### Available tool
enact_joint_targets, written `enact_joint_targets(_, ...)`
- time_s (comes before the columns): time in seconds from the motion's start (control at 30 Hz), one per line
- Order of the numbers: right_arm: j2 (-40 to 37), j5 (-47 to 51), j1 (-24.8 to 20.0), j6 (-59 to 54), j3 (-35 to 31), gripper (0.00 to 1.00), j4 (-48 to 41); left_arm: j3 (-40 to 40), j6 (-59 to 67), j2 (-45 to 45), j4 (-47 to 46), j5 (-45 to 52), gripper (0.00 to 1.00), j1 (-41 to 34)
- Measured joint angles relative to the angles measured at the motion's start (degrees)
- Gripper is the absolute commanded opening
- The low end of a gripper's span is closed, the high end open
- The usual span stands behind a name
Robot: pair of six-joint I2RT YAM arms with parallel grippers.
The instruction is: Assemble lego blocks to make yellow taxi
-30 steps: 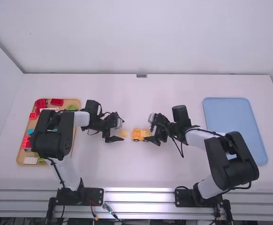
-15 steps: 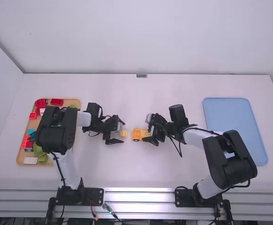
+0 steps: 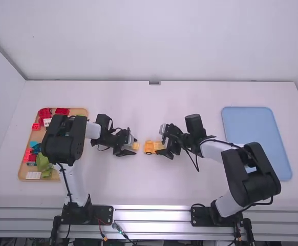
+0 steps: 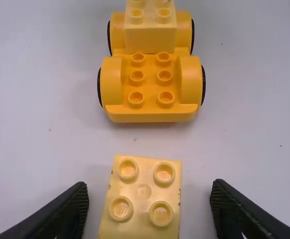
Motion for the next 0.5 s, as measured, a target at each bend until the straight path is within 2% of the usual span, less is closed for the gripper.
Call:
enact_joint_targets(0.27, 0.00, 0.00, -0.24, -0.04, 0.00, 0.99, -0.02, 1.11, 0.04, 0.00, -3.82, -0.20, 0.64, 0.00)
enact_joint_targets(0.5, 0.00, 0.00, -0.24, -0.09, 0.00, 0.99, 0.00, 2.29, 0.66, 0.00, -4.94, -1.14, 0.50, 0.00)
